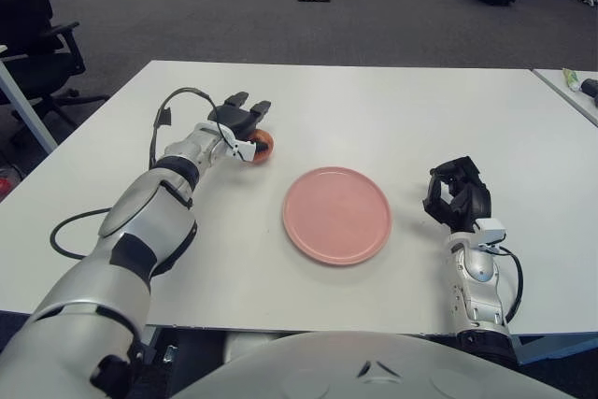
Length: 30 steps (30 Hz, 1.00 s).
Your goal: Put the apple into the plate.
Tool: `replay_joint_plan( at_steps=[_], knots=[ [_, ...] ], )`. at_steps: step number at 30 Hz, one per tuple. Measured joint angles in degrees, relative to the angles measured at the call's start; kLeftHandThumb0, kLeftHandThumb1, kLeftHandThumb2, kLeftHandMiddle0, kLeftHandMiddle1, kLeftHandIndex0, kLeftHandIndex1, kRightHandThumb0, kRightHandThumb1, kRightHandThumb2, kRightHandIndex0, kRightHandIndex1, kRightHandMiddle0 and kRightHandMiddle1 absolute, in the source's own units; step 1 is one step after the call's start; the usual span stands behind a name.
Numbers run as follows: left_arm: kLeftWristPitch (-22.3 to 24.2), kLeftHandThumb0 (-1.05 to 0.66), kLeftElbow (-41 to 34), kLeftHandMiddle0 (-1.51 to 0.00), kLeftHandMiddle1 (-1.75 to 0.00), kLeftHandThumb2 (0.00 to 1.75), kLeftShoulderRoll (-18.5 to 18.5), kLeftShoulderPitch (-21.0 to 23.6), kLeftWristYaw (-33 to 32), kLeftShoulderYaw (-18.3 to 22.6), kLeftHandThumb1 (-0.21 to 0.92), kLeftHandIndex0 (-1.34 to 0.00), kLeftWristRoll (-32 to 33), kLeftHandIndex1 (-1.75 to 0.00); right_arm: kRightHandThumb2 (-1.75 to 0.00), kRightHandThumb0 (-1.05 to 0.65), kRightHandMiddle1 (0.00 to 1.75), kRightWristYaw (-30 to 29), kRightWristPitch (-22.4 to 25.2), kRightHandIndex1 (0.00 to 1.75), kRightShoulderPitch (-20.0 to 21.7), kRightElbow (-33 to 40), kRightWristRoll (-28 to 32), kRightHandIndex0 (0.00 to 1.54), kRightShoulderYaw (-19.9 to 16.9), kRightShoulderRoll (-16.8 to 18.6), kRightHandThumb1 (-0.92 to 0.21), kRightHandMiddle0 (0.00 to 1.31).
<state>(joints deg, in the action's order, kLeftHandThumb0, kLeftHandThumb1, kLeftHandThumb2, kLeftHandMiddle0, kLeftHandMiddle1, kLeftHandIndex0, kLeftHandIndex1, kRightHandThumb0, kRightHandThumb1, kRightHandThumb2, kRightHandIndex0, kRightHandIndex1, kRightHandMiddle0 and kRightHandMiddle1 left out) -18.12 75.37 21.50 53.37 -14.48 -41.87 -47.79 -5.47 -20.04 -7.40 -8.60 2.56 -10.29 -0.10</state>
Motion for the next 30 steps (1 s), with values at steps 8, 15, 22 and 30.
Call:
replay_joint_plan(
  at_steps=[8, 15, 22, 30],
  knots=[
    [-4.5, -0.96, -1.52, 0.0, 0.0, 0.49, 2.67, 3.8, -0.71, 1.92, 0.74, 0.0, 0.27, 0.0, -1.03, -0.41, 1.75, 0.0, -0.83, 1.37, 0.1, -0.44, 0.02, 0.63, 0.01, -0.09, -0.55, 0.42],
    [-5.74, -1.0, -5.59, 0.0, 0.0, 0.54, 5.34, 6.3, 5.31, 6.04, 0.69, 0.0, 3.7, 0.0, -1.03, -0.41, 1.75, 0.05, -1.61, 1.38, 0.15, -1.52, 0.08, 0.63, -0.05, -0.18, -0.55, 0.42],
    [-1.6, -1.0, -14.16, 0.0, 0.0, 0.58, 7.48, 5.12, 18.3, 9.7, 0.63, 0.0, 7.59, 0.0, -1.03, -0.41, 1.75, -0.05, -1.66, 1.37, 0.17, -1.7, 0.07, 0.63, -0.02, -0.17, -0.55, 0.42],
    [5.01, -0.95, -24.15, 0.0, 0.0, 0.69, 8.24, -1.74, 21.84, 13.59, 0.54, 0.0, 10.51, 0.0, -1.02, -0.4, 1.75, -1.03, -1.7, 1.37, 0.27, -1.83, -0.36, 0.63, -0.03, -0.17, -0.56, 0.42]
  ],
)
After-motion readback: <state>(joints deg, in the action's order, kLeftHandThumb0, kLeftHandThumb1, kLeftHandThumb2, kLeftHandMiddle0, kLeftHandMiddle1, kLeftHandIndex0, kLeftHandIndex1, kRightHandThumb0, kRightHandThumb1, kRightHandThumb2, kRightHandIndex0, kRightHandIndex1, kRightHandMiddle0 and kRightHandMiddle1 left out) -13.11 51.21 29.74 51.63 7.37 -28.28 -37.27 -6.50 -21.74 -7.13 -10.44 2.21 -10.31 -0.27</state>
